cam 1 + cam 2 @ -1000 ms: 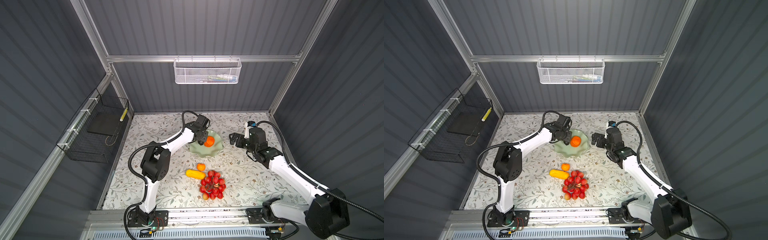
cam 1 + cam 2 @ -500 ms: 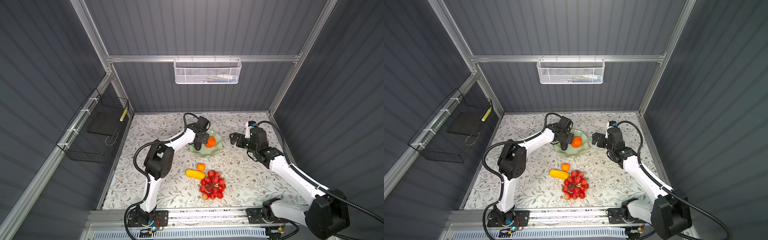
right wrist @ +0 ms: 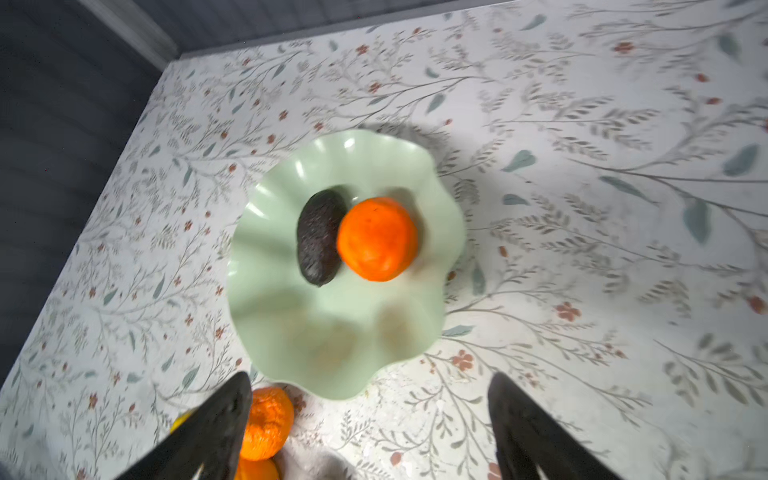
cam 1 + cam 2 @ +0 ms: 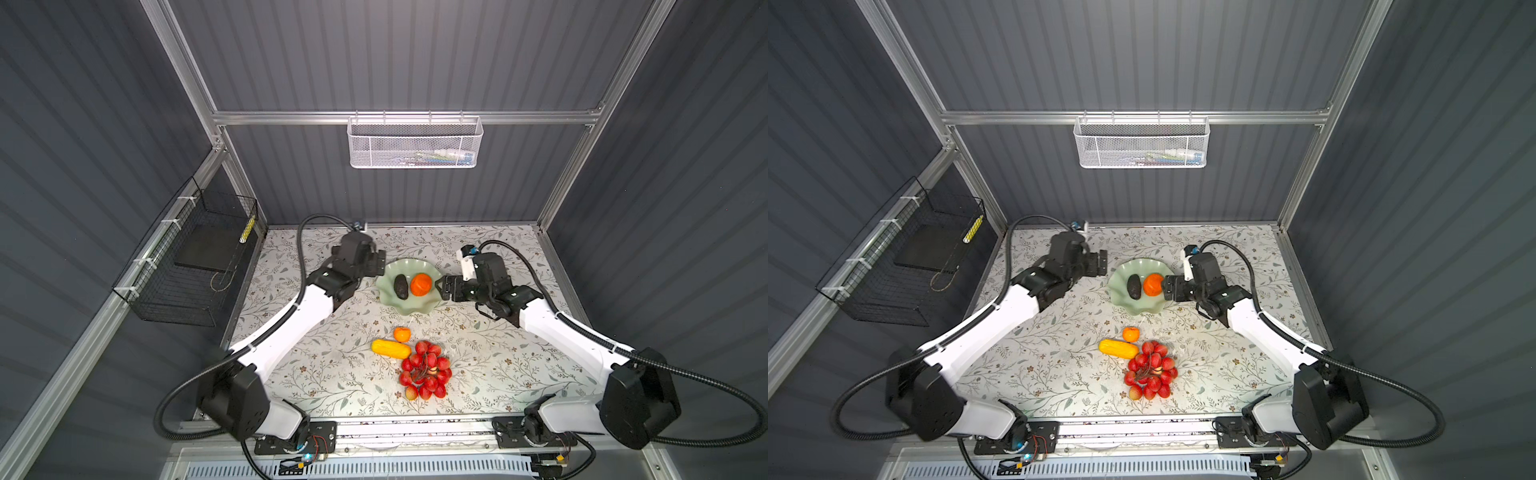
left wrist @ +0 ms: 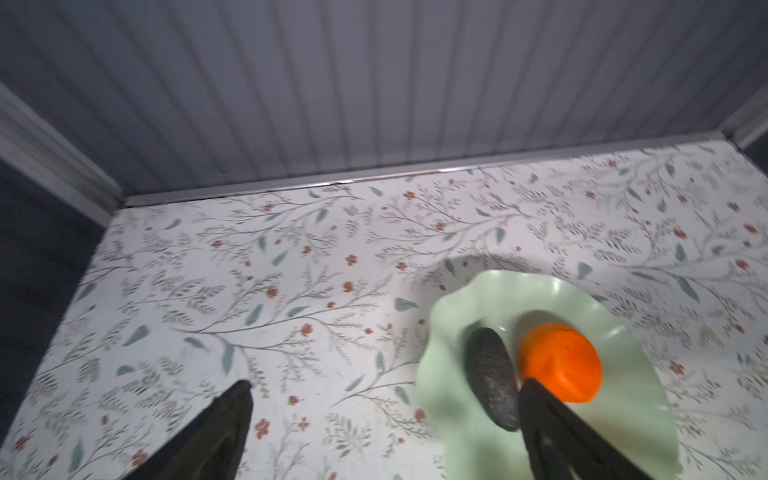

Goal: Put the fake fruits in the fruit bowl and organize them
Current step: 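Grasp the yellow mango with the right gripper while the left arm withdraws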

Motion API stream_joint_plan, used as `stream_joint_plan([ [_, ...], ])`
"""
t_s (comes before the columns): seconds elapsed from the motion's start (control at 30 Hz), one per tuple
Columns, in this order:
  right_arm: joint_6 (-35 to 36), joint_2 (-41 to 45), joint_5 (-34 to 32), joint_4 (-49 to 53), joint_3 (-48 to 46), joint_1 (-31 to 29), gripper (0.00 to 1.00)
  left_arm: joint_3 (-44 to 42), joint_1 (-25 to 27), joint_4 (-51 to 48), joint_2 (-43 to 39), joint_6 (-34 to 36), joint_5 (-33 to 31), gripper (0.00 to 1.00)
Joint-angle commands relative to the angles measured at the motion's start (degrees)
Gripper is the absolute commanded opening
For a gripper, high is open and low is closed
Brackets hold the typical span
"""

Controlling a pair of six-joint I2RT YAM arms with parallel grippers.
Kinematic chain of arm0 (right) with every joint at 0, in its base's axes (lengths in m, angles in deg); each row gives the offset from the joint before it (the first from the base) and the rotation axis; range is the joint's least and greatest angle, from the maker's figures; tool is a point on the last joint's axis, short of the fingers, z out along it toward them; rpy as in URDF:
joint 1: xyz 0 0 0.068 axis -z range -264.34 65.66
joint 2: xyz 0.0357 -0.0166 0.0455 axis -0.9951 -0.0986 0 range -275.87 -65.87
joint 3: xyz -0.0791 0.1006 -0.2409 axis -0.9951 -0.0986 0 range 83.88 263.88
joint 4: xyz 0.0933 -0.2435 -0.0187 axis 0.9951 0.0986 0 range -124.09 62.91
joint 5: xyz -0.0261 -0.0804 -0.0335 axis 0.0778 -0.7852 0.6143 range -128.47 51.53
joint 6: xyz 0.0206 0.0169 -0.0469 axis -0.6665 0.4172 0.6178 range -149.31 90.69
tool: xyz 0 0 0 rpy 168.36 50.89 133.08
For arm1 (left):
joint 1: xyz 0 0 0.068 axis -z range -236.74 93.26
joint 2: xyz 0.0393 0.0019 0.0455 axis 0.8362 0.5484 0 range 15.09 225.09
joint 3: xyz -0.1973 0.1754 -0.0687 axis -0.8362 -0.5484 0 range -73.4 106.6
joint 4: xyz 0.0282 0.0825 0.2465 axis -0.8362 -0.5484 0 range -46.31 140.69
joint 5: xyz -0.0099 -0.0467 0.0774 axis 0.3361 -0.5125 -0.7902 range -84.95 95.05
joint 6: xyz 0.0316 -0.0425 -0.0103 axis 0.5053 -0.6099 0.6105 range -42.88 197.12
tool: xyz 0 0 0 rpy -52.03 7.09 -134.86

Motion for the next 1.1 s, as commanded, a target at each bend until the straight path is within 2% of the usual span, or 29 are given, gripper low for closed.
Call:
stream_joint_plan([
  [0.0, 4.9, -1.7, 1.8, 3.0, 2.4, -5.2, 0.85, -7.8, -7.7, 4.2, -3.9, 0.2, 1.1, 1.0],
  [0.07, 6.5, -3.2, 3.0, 3.5, 3.1, -8.8, 0.83, -10.4, -12.6, 4.8, -6.0, -0.1, 4.1, 1.0],
  [0.17, 8.9, -5.7, 2.0, 4.9, 4.6, -14.3, 0.8, -11.5, -16.7, 5.1, -6.9, -1.2, 5.7, 1.0],
  [0.33, 13.1, -11.6, 0.3, 7.6, 8.4, -22.7, 0.77, -8.0, -19.2, 2.3, -5.4, -3.1, 11.8, 1.0],
  [0.43, 15.0, -15.6, -1.7, 8.5, 10.3, -26.0, 0.77, -4.9, -19.6, -0.8, -5.0, -0.7, 14.0, 1.0],
  [0.6, 15.6, -21.5, -2.1, 7.2, 12.4, -27.4, 0.77, -7.3, -19.9, 0.7, -8.2, 2.9, 8.9, 1.0],
  [0.67, 16.4, -24.0, -3.2, 7.6, 14.2, -27.7, 0.77, -9.8, -21.0, 2.9, -10.1, 2.3, 10.0, 1.0],
  [1.07, 18.8, -33.6, -4.2, 8.9, 19.7, -30.0, 0.73, -9.6, -21.6, 1.2, -11.8, 3.6, 8.8, 1.0],
])
